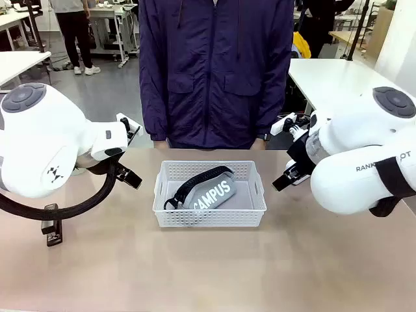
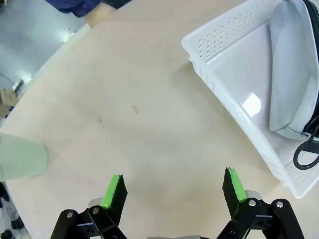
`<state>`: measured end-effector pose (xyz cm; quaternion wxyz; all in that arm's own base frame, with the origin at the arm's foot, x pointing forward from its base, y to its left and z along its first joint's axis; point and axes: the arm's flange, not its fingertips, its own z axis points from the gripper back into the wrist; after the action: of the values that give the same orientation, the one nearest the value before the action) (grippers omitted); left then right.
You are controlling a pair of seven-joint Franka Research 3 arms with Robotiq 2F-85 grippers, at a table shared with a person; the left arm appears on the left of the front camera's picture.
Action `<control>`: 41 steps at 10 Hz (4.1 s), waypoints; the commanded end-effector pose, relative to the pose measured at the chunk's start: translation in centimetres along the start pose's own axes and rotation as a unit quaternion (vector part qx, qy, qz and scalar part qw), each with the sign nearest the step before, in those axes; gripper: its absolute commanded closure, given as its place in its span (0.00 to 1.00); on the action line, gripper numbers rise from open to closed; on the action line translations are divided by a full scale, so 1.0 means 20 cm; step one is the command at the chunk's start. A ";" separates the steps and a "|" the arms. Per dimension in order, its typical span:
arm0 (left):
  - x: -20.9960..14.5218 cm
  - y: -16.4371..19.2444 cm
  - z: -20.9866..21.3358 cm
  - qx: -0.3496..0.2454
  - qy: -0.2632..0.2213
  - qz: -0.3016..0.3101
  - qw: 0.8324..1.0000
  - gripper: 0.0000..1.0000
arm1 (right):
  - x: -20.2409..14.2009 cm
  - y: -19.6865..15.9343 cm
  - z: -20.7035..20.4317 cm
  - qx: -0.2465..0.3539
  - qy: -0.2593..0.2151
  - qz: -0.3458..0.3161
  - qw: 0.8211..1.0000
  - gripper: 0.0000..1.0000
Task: Efficiently arrange items inside the basket to fit them all.
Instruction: Pick up the Digital clock and place it inside the Organizing basket.
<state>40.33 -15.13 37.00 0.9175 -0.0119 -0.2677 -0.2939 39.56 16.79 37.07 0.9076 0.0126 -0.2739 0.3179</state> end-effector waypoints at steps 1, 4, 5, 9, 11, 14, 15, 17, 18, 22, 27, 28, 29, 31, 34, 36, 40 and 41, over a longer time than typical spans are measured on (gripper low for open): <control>0.00 0.00 0.00 0.000 0.000 0.000 1.000 0.00 | 0.00 0.00 0.00 0.000 0.000 0.000 1.000 0.00; 0.00 0.00 0.00 0.000 0.000 0.000 1.000 0.00 | 0.00 0.00 0.00 0.000 0.000 0.000 1.000 0.00; 0.00 0.00 0.00 0.000 0.000 0.000 1.000 0.00 | 0.00 0.00 0.00 0.000 0.000 0.000 1.000 0.00; 0.00 0.00 0.00 0.000 0.000 0.000 1.000 0.00 | 0.00 0.00 0.00 0.000 0.000 0.000 1.000 0.00; 0.00 0.00 0.00 0.000 0.000 0.000 1.000 0.00 | 0.00 0.00 0.00 0.000 0.000 0.000 1.000 0.00; 0.00 0.00 0.00 0.000 0.000 0.000 1.000 0.00 | 0.00 0.00 0.00 0.000 0.000 0.000 1.000 0.00; 0.00 0.00 0.00 0.000 0.000 0.000 1.000 0.00 | 0.00 0.00 0.00 0.000 0.000 0.000 1.000 0.00; 0.00 0.00 0.00 0.000 0.000 0.000 1.000 0.00 | 0.00 0.00 0.00 0.000 0.000 0.000 1.000 0.00; 0.00 0.00 0.00 0.000 0.000 0.000 1.000 0.00 | 0.00 0.00 0.00 0.000 0.000 0.000 1.000 0.00; -0.04 0.00 0.13 -0.066 0.075 -0.026 0.995 0.00 | -0.05 -0.07 0.13 0.055 0.031 -0.050 0.997 0.00; -0.21 0.22 0.75 -0.178 0.017 0.191 0.965 0.00 | -0.29 -0.42 0.69 0.265 -0.026 -0.299 0.917 0.00; -0.29 0.33 0.87 -0.220 -0.045 0.214 0.951 0.00 | -0.42 -0.53 0.79 0.321 -0.087 -0.334 0.882 0.00; -0.42 0.48 0.99 -0.269 -0.107 0.251 0.923 0.00 | -0.61 -0.66 0.91 0.371 -0.152 -0.351 0.846 0.00; -0.71 0.69 1.11 -0.310 -0.204 0.358 0.857 0.00 | -0.95 -0.85 1.03 0.399 -0.233 -0.405 0.789 0.00; -1.12 0.99 1.03 -0.341 -0.280 0.497 0.747 0.00 | -1.44 -0.98 1.05 0.386 -0.283 -0.489 0.729 0.00; -1.14 1.01 0.91 -0.356 -0.284 0.527 0.718 0.00 | -1.62 -0.96 0.95 0.380 -0.288 -0.531 0.701 0.00; -1.09 1.19 0.90 -0.364 -0.270 0.536 0.713 0.00 | -1.78 -1.15 0.95 0.380 -0.274 -0.556 0.686 0.00; -1.09 1.19 0.90 -0.364 -0.270 0.536 0.713 0.00 | -1.78 -1.15 0.95 0.380 -0.274 -0.556 0.686 0.00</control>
<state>30.98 17.98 44.15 0.7499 -0.5547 -0.3052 0.1920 21.00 -25.70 37.31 0.7270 0.5856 -0.2993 -0.1971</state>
